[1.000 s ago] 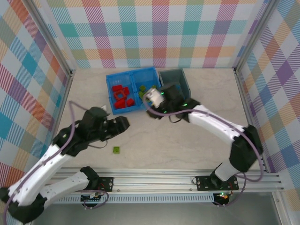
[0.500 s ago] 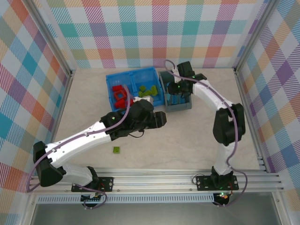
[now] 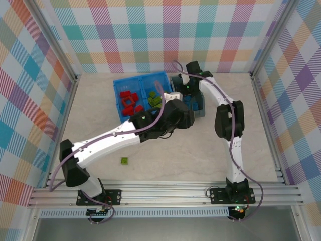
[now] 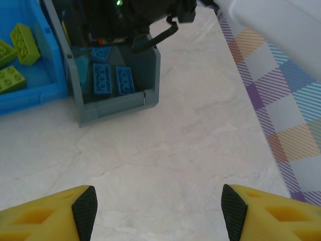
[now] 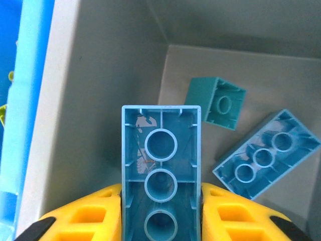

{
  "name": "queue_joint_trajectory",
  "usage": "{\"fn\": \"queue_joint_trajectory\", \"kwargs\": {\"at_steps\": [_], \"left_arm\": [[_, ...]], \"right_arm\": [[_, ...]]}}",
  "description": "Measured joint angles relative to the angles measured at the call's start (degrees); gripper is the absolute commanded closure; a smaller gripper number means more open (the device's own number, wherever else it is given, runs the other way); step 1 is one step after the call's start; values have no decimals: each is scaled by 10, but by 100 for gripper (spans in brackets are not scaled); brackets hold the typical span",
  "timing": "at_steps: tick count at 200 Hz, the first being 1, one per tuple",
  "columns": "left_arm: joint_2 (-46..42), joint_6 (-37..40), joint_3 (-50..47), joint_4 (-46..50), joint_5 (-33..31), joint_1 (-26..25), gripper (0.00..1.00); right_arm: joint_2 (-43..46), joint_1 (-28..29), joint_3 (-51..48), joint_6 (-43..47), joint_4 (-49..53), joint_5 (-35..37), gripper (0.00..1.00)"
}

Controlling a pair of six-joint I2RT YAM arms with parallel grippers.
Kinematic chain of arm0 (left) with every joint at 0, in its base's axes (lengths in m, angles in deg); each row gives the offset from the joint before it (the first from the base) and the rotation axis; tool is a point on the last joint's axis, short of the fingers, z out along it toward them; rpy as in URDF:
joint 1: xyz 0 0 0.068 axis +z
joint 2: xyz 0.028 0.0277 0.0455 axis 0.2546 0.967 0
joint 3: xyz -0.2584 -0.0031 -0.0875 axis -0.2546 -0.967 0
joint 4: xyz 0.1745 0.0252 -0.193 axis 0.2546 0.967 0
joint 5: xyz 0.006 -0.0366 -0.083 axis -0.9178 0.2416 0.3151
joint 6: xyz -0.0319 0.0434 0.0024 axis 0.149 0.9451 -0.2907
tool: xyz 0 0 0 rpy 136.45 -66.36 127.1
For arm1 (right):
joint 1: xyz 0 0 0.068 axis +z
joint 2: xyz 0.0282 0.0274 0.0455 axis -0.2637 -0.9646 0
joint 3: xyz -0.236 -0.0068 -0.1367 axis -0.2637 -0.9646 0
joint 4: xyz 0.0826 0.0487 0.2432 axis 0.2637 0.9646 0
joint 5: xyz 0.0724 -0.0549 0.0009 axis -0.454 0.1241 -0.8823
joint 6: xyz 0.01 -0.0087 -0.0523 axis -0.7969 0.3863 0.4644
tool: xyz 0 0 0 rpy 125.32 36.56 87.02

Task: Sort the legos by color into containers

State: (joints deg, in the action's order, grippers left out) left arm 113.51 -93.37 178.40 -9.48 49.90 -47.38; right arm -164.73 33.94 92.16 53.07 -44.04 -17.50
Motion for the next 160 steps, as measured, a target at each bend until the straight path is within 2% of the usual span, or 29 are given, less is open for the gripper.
{"fn": "queue_joint_trajectory", "kwargs": {"at_steps": [36,77,94,127,160], "left_arm": [[82,7,122,62,-51,-4,31],[143,17,223,117,-85,-4,30],[147,18,230,129,-89,-4,30],[146,17,228,147,-95,-4,30],[111,-7,160,160,-108,-4,30]], "right_arm": [[-16,-3,25,13,16,-35,63],[-40,-10,59,16,24,-52,45],[-40,-11,59,15,26,-52,41],[-30,-11,49,16,24,-49,41],[23,-10,40,15,24,-45,41]]}}
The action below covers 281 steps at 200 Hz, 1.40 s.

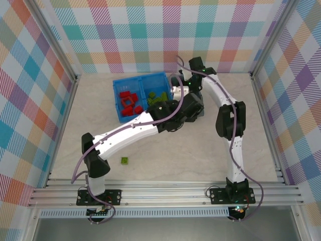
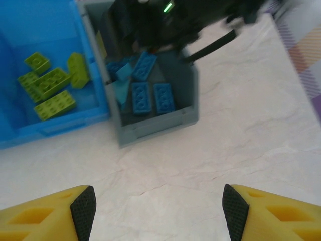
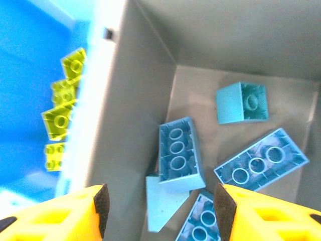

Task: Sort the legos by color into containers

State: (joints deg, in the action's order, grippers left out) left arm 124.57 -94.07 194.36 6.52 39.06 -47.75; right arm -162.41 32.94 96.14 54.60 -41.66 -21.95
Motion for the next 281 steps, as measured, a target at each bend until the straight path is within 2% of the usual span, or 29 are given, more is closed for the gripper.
{"fn": "queue_joint_trajectory", "kwargs": {"at_steps": [42,73,95,107,128,159,193,223,245,265,281], "left_arm": [[-125,-67,-166,41,-9,4,28],[-247,-118,-309,73,0,23,23],[-323,-149,-414,105,26,60,16],[-358,-155,-473,113,46,84,13],[-400,-141,-563,110,100,127,13],[-384,-102,-648,72,180,183,14],[-335,-78,-705,11,223,215,18],[-310,-53,-721,-40,246,228,28],[-283,-36,-721,-69,255,244,43],[-267,-27,-721,-81,256,251,46],[-264,-21,-721,-82,256,252,55]], "right_arm": [[152,3,-59,-14,-30,7,39],[313,26,-212,-32,-92,17,37],[431,92,-364,-51,-142,28,35],[486,148,-449,-63,-169,34,33],[560,262,-583,-94,-215,33,30],[633,414,-721,-150,-269,47,26],[679,510,-771,-197,-285,89,26],[698,529,-774,-223,-287,119,26],[699,529,-774,-231,-287,132,26],[699,529,-774,-238,-287,138,26],[699,529,-774,-240,-287,141,27]]}}
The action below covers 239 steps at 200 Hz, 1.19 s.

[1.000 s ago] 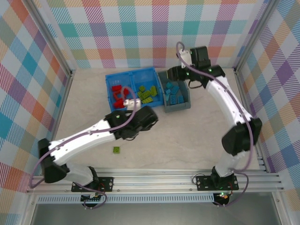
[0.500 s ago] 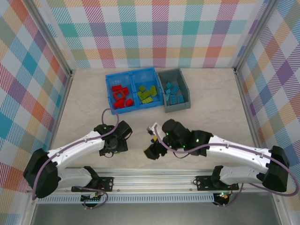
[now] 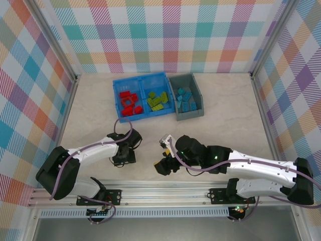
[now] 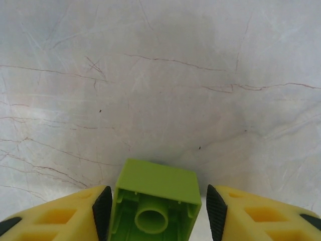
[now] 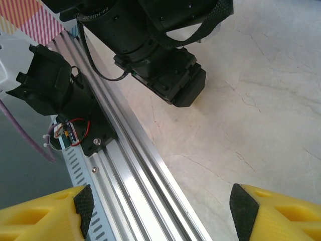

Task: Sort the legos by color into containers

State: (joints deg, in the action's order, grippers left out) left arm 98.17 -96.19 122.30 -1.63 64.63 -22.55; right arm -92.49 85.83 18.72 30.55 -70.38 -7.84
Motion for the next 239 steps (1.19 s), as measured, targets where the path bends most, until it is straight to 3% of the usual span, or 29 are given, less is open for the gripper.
{"fn": "queue_joint_trajectory", "kwargs": {"at_steps": [28,61,103,160,202,239], "left_arm": [[-2,2,0,-2,0,0,68],[-27,0,17,13,-2,-2,68],[-4,14,238,63,-3,-15,68],[218,71,588,85,-9,-10,67],[394,110,770,95,-10,24,66],[522,147,895,93,-9,71,65]], "right_arm": [[0,0,-3,-2,-2,5,27],[10,0,-6,-1,8,42,26],[60,-32,42,37,41,167,19],[-18,-188,171,61,33,194,19],[-96,-245,201,68,14,153,20],[-137,-261,201,81,-36,125,20]]}}
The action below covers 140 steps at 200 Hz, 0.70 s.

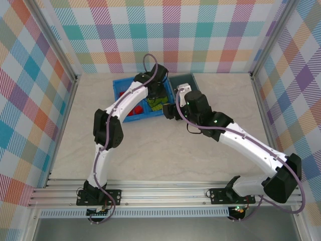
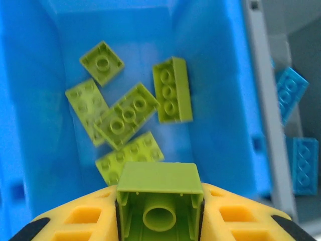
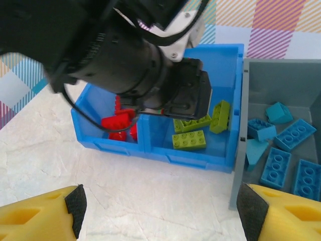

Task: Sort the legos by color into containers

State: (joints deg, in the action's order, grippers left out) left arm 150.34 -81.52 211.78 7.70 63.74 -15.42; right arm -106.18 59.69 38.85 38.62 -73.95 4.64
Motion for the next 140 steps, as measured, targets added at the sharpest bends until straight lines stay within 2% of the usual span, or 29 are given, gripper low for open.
{"fn": "queue_joint_trajectory", "kwargs": {"at_steps": [40,72,84,111,140], "left_arm": [[95,27,103,-8,18,31,63],[144,45,145,-30,35,38,58],[160,47,156,-32,40,39,54],[179,44,160,-33,54,45,37],[179,44,162,-32,66,52,34]], "right_arm": [[-22,-5,0,4,-56,-7,20],[-23,-6,0,4,-65,-8,20],[-23,-6,-2,3,-66,-9,20],[-14,-6,-14,-1,-66,-11,19],[-5,-6,-17,-1,-61,-13,19]]}}
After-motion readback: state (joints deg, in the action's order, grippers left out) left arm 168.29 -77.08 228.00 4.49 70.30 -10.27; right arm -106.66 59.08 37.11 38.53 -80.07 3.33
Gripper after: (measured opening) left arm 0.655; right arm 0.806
